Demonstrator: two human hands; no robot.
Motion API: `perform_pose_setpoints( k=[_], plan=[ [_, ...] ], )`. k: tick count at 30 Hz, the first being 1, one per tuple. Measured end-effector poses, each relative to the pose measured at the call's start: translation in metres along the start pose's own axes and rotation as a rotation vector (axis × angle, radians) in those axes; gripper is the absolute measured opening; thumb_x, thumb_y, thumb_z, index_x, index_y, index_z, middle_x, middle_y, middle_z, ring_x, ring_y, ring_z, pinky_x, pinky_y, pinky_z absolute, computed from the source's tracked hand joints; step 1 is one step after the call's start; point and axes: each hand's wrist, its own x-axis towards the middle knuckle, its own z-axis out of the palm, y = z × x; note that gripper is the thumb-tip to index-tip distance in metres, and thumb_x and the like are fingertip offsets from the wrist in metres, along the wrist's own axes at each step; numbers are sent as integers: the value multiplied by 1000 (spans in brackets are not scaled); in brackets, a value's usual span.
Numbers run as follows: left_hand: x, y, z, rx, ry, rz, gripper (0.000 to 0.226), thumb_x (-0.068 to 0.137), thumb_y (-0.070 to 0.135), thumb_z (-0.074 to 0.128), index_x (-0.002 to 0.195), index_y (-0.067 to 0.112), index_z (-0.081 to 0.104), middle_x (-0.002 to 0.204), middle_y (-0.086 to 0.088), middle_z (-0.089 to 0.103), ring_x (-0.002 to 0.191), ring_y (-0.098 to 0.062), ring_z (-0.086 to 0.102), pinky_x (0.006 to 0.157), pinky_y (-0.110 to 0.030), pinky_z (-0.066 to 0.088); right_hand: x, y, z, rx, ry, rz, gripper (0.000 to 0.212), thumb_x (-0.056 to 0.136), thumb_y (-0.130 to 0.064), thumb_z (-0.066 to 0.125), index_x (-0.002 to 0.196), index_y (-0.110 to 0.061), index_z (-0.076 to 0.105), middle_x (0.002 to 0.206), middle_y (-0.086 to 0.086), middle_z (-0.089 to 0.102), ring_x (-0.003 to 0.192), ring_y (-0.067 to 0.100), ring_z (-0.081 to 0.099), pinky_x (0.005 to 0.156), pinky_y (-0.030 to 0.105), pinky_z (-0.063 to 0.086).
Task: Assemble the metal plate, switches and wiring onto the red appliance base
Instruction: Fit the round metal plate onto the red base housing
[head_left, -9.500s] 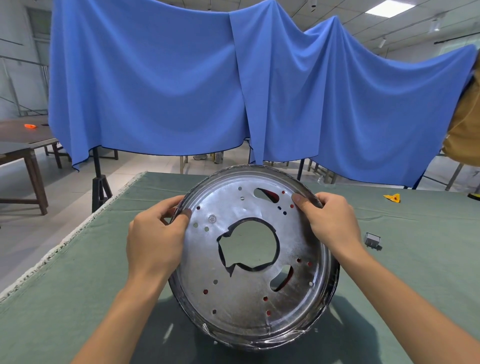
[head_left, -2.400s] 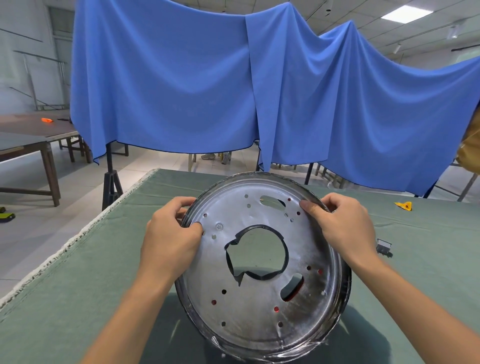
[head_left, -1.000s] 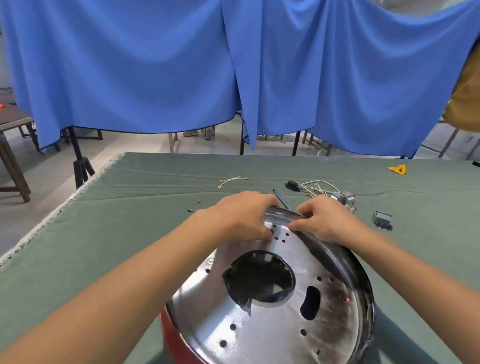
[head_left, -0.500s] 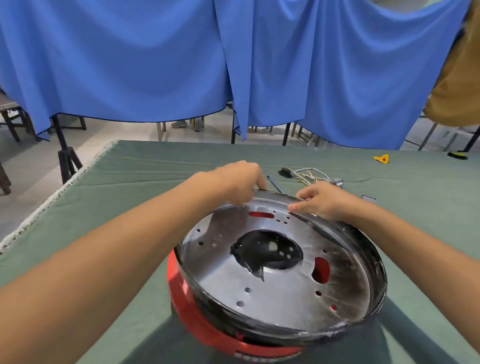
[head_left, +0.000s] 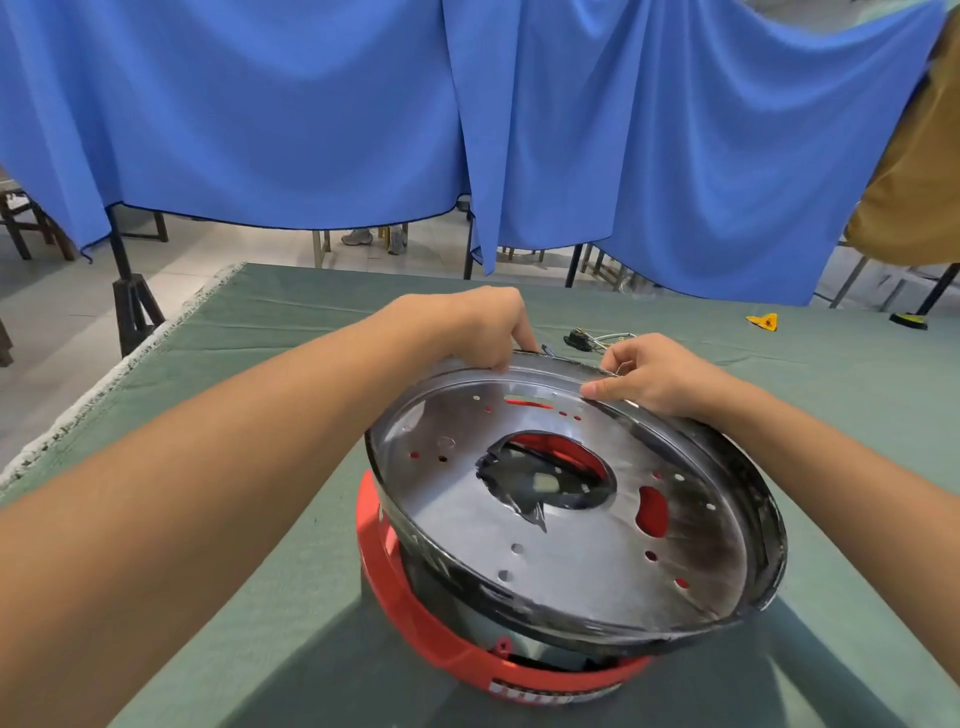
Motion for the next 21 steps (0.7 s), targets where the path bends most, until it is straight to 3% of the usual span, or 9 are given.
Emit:
perform_pose_setpoints(
  k=[4,9,21],
  plan=[
    [-2,2,5,-7,1,5,47,88,-1,54,128,23,61,97,1,54,92,-21,50,80,-28,40,2,3,2,-12,-4,6,34,78,-33,78,62,-18,52,58,-3,47,57,14,40,60,29,34],
    [0,1,15,-16,-19,-3,48,87,-3,53,127,23,62,121,-8,62,100,-23,52,81,-29,40,3,5,8,-26,-15,45,35,77,-30,78,59,-17,52,55,-3,47,55,14,41,54,27,33],
    [3,-1,23,-26,-18,-15,48,89,-3,54,129,23,60,127,-10,60,112,-28,54,82,-28,41,4,2,17,-97,14,122,37,78,-33,77,59,-16,50,53,-2,47,52,12,42,48,25,29]
  ],
)
